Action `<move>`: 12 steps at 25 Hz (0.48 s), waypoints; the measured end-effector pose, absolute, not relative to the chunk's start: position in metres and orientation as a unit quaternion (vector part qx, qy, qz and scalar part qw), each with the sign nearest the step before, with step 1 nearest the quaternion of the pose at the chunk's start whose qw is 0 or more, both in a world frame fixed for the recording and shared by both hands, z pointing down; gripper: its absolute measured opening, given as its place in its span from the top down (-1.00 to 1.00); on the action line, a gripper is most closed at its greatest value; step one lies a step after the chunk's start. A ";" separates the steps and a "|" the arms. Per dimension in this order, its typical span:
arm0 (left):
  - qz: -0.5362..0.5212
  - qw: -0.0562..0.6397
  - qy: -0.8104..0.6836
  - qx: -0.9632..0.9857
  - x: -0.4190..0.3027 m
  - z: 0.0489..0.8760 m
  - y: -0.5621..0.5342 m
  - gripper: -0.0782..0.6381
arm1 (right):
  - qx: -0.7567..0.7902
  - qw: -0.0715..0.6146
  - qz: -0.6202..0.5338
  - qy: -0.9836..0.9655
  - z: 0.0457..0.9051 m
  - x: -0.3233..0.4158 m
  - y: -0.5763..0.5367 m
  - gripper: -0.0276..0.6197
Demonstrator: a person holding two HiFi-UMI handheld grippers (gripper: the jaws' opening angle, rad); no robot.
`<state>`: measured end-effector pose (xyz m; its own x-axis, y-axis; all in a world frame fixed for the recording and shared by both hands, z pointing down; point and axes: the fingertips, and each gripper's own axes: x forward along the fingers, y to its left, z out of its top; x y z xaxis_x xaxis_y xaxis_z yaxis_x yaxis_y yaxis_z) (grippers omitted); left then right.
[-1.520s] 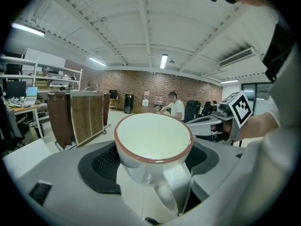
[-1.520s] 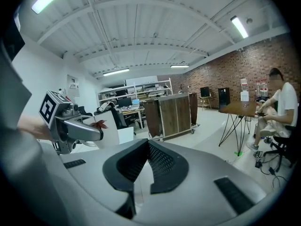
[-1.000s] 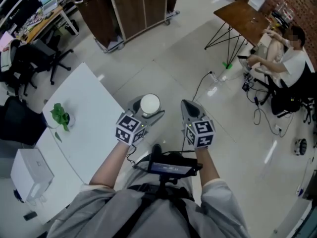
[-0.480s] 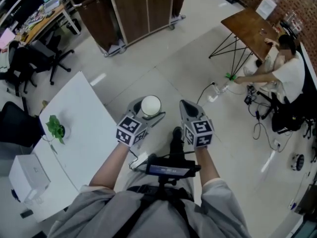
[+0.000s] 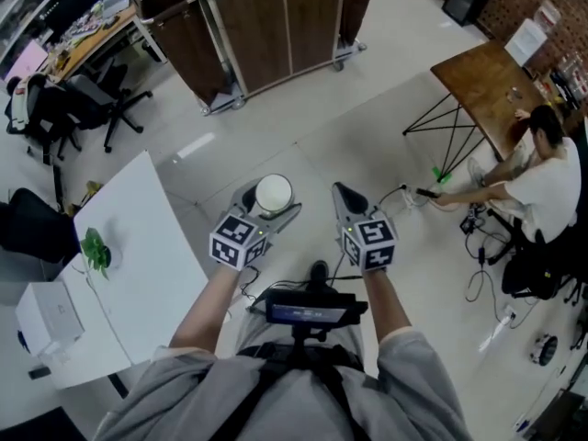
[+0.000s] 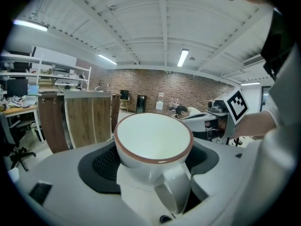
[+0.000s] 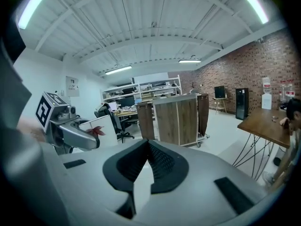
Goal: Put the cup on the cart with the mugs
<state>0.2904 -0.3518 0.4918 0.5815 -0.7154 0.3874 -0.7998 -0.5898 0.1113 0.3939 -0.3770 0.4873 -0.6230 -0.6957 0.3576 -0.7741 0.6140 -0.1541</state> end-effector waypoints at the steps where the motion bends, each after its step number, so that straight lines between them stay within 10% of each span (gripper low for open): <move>1: 0.151 0.137 -0.438 0.876 0.290 0.488 -0.364 -0.34 | 0.408 0.132 0.145 -0.892 0.484 0.394 -0.390 0.89; 12: 0.162 0.138 -0.480 0.851 0.260 0.475 -0.484 -0.34 | 0.354 0.130 0.140 -0.915 0.474 0.365 -0.515 0.89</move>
